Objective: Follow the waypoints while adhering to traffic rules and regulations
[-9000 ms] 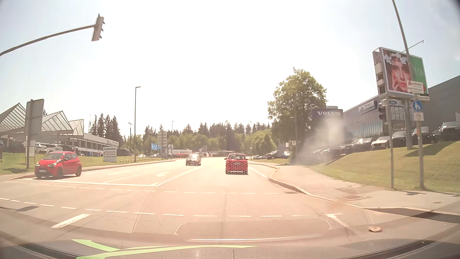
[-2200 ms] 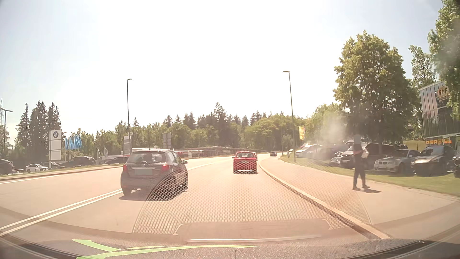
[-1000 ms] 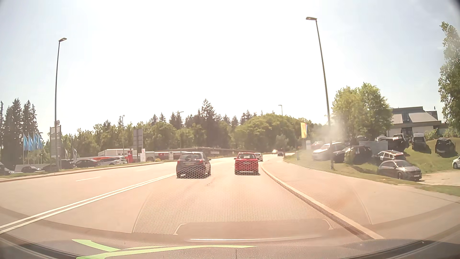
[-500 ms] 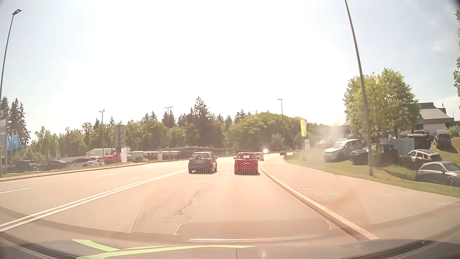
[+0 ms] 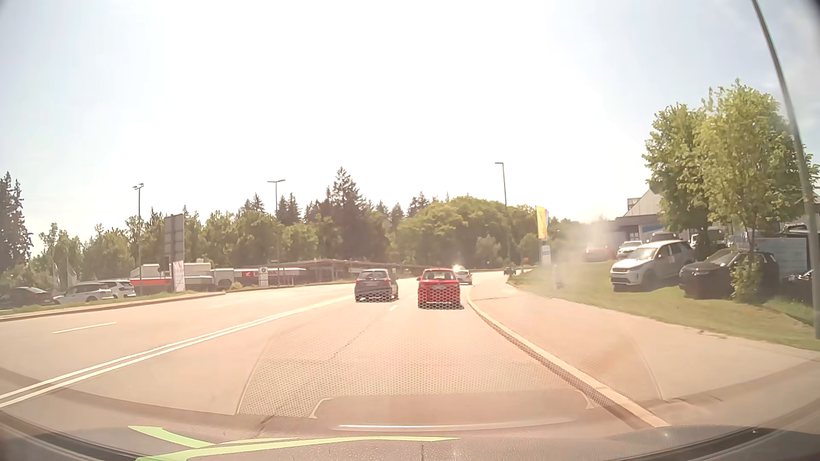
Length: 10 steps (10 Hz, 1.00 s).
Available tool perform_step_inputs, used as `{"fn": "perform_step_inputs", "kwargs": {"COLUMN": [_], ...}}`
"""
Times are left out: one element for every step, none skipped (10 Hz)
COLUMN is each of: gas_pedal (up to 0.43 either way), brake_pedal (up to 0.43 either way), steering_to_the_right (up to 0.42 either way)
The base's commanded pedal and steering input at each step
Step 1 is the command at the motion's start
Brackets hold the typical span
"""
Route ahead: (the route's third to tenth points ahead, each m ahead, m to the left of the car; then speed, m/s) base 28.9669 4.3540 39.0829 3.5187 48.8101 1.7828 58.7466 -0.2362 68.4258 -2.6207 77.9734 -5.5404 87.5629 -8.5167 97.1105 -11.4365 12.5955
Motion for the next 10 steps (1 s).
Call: {"fn": "perform_step_inputs", "kwargs": {"gas_pedal": [0.13, 0.13, 0.13, 0.13, 0.13, 0.13, 0.13, 0.13, 0.138, 0.138], "brake_pedal": [0.0, 0.0, 0.0, 0.0, 0.0, 0.0, 0.0, 0.0, 0.0, 0.0], "steering_to_the_right": [0.011, 0.011, 0.011, 0.011, 0.011, 0.011, 0.011, 0.011, 0.01, 0.01]}}
